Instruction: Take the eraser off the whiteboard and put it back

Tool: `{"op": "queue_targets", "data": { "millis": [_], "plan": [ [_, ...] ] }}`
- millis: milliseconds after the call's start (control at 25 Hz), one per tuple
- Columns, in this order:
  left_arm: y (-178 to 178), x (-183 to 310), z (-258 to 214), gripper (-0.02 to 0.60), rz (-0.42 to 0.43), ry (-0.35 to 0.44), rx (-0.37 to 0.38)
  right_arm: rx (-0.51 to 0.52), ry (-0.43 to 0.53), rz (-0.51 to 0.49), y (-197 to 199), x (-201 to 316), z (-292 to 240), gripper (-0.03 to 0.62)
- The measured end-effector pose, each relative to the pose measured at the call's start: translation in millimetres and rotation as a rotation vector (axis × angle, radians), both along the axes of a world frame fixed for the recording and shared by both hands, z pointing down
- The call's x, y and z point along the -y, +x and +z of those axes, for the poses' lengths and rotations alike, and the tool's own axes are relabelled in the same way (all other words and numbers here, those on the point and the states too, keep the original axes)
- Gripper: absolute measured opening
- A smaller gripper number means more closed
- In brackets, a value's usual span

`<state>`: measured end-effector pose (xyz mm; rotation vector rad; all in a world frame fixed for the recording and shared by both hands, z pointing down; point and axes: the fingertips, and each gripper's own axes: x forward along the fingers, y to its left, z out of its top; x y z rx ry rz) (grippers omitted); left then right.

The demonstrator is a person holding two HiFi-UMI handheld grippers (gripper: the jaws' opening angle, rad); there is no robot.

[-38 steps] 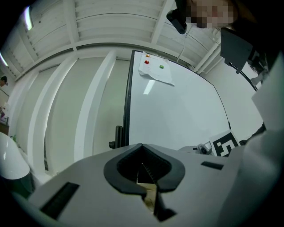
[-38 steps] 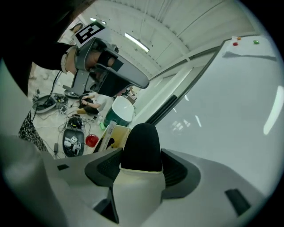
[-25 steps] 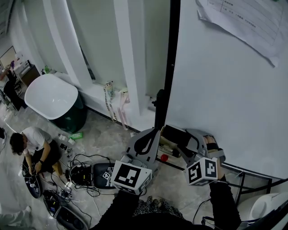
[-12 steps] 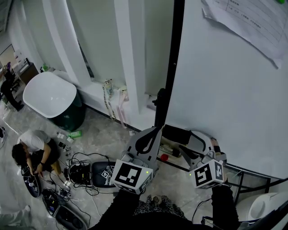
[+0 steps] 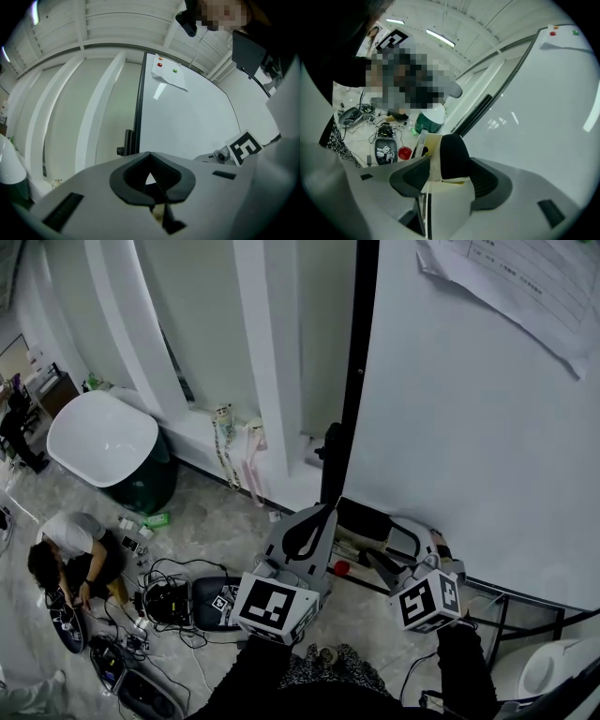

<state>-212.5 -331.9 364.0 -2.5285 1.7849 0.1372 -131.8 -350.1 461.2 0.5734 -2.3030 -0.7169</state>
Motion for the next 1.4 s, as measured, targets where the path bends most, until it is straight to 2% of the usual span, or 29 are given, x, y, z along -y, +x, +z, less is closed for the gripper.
{"op": "queue_targets", "data": {
  "millis": [240,360,520,680,720,800,840,880,1000,1080,1280,1400],
  "plan": [
    [1.0,1.8,-0.2,0.006,0.002,-0.001,-0.001,0.013,0.003,0.009,1.1,-0.9,-0.3,0.276],
    [4.2,1.7,0.2,0.006,0.009,-0.004,0.000,0.055,0.010,0.009,2.4,-2.4,-8.8,0.278],
    [9.1,1.2,-3.2,0.006,0.014,0.004,0.008,0.174,-0.011,0.032,7.0,-9.8,-33.0,0.278],
    [16.7,-2.0,-6.5,0.006,0.014,0.008,0.017,0.388,-0.019,0.084,23.7,-8.9,-66.3,0.276],
    [19.5,-3.5,-7.9,0.006,0.016,0.010,0.018,0.421,-0.013,0.109,29.7,-9.6,-73.4,0.262],
    [26.3,-7.2,-11.3,0.006,0.024,0.015,0.023,0.456,0.014,0.151,40.3,-13.8,-83.2,0.084],
    [30.0,-9.3,-12.8,0.006,0.027,0.017,0.027,0.473,0.017,0.162,44.0,-16.9,-85.7,0.031],
    [33.6,-11.4,-14.3,0.006,0.030,0.019,0.032,0.495,0.010,0.166,46.7,-20.3,-87.4,0.011],
    [44.1,-18.1,-19.5,0.006,0.036,0.028,0.040,0.581,-0.017,0.161,54.2,-29.4,-94.8,0.011],
    [51.6,-22.6,-23.3,0.006,0.039,0.037,0.046,0.618,0.002,0.159,60.4,-33.2,-101.3,0.009],
    [68.3,-37.0,-30.7,0.006,0.039,0.046,0.058,0.653,0.021,0.209,75.6,-44.0,-116.8,0.009],
    [76.5,-46.8,-34.8,0.006,0.031,0.054,0.062,0.661,0.022,0.204,77.2,-55.9,-122.3,0.009]
  ]
}}
